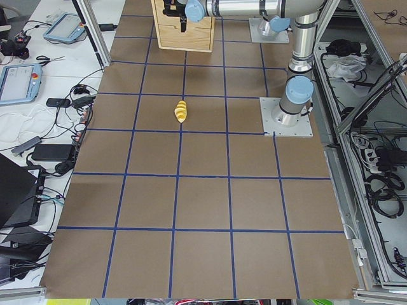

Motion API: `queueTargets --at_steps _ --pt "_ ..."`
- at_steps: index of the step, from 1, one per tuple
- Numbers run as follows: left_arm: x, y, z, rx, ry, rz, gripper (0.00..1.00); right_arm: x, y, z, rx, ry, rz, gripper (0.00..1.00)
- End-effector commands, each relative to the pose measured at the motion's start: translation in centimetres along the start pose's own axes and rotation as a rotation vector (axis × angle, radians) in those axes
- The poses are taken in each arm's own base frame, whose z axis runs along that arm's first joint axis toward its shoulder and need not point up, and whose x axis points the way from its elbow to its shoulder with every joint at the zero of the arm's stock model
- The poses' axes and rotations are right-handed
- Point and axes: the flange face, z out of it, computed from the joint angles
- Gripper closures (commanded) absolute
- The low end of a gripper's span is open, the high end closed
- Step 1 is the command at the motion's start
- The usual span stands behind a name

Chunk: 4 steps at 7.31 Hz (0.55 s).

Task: Open upper drawer
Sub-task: 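Move the left gripper toward the black drawer handle on the cabinet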

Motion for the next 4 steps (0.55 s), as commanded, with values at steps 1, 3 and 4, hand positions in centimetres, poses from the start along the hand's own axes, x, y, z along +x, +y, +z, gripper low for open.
queueTargets --at_steps 1,3,4 --pt "1.60 0.43 1.57 0.006 0.031 0.037 0.00 0.00 0.00 0.00 0.000 0.000 -0.001 0.00" --pt "2.08 0.46 1.80 0.022 0.041 0.050 0.00 0.00 0.00 0.00 0.000 0.000 0.000 0.00" --pt "2.28 0.63 1.96 0.019 0.041 0.054 0.00 0.00 0.01 0.07 -0.001 0.000 -0.001 0.00"
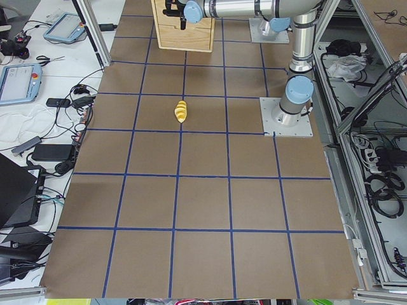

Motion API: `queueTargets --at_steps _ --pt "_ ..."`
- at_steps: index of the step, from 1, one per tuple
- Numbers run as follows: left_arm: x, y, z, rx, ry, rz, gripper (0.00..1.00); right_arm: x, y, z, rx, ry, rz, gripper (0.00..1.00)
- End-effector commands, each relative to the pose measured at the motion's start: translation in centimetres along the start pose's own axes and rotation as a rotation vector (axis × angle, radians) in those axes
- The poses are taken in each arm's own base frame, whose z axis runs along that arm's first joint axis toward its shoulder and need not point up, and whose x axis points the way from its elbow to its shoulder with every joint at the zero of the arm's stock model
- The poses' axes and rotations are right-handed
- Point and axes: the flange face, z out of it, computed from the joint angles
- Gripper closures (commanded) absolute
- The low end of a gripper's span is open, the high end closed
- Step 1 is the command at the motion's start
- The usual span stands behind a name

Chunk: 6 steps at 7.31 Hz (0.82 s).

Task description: Open upper drawer

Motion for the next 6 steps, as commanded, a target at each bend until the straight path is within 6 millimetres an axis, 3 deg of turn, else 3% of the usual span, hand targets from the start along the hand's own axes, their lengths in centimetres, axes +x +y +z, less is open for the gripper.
queueTargets --at_steps 1,6 --pt "0.82 0.56 0.34 -0.002 0.004 0.013 0.00 -0.02 0.00 -0.01 0.000 0.000 0.000 0.00" --pt "0.86 0.56 1.26 -0.013 0.001 0.023 0.00 0.06 -0.02 -0.01 0.000 0.000 0.000 0.00"
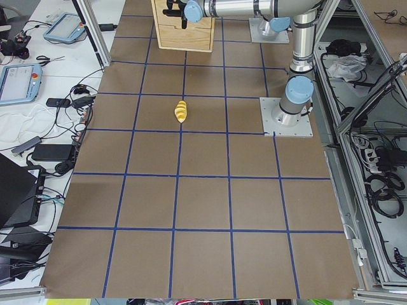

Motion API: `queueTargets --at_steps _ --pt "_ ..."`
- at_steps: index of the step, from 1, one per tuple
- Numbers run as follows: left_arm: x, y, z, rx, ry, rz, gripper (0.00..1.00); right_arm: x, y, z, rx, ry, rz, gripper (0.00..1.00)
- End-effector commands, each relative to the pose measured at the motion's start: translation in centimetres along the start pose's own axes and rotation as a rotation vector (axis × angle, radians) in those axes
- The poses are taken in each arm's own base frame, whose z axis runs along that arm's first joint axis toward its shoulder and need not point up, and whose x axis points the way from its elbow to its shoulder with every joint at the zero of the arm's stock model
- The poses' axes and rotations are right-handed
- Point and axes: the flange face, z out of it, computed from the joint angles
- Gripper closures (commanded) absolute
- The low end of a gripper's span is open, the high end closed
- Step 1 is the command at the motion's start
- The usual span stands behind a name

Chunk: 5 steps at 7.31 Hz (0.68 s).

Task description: Open upper drawer

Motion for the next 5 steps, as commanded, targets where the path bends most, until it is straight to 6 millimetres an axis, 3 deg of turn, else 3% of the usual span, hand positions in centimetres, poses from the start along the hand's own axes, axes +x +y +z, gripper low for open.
queueTargets --at_steps 1,5 --pt "-0.1 -0.1 0.4 -0.004 -0.002 0.005 0.00 0.0 0.0 0.0 0.001 0.000 -0.001 0.00" --pt "-0.3 -0.5 1.7 -0.009 -0.004 -0.005 0.00 0.0 0.0 0.0 0.001 0.000 -0.001 0.00"
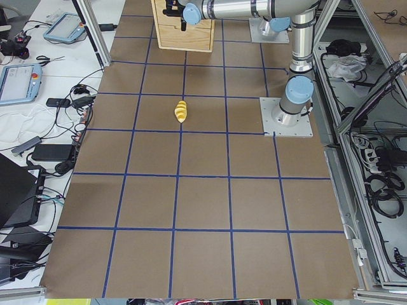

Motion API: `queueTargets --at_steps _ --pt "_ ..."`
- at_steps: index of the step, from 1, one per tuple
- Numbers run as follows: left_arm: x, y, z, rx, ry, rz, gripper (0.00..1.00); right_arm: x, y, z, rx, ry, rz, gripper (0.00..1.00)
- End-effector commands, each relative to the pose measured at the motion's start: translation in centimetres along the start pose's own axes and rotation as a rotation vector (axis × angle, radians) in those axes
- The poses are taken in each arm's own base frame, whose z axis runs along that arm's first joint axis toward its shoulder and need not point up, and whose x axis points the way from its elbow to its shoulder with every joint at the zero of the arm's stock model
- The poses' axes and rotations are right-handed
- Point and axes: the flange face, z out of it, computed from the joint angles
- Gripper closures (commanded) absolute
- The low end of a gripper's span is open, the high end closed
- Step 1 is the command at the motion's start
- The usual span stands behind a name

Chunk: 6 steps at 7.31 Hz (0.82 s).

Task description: Open upper drawer

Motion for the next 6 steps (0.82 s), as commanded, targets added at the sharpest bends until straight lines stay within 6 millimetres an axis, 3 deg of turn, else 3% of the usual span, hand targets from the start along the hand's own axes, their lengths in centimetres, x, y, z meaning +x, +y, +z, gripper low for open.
queueTargets --at_steps 1,6 --pt "-0.12 -0.11 0.45 -0.003 -0.003 -0.004 0.00 0.00 0.00 -0.02 0.000 0.000 0.001 0.00" --pt "-0.26 -0.24 0.16 0.008 -0.017 0.009 0.00 0.07 -0.01 0.06 -0.001 0.000 0.001 0.00"
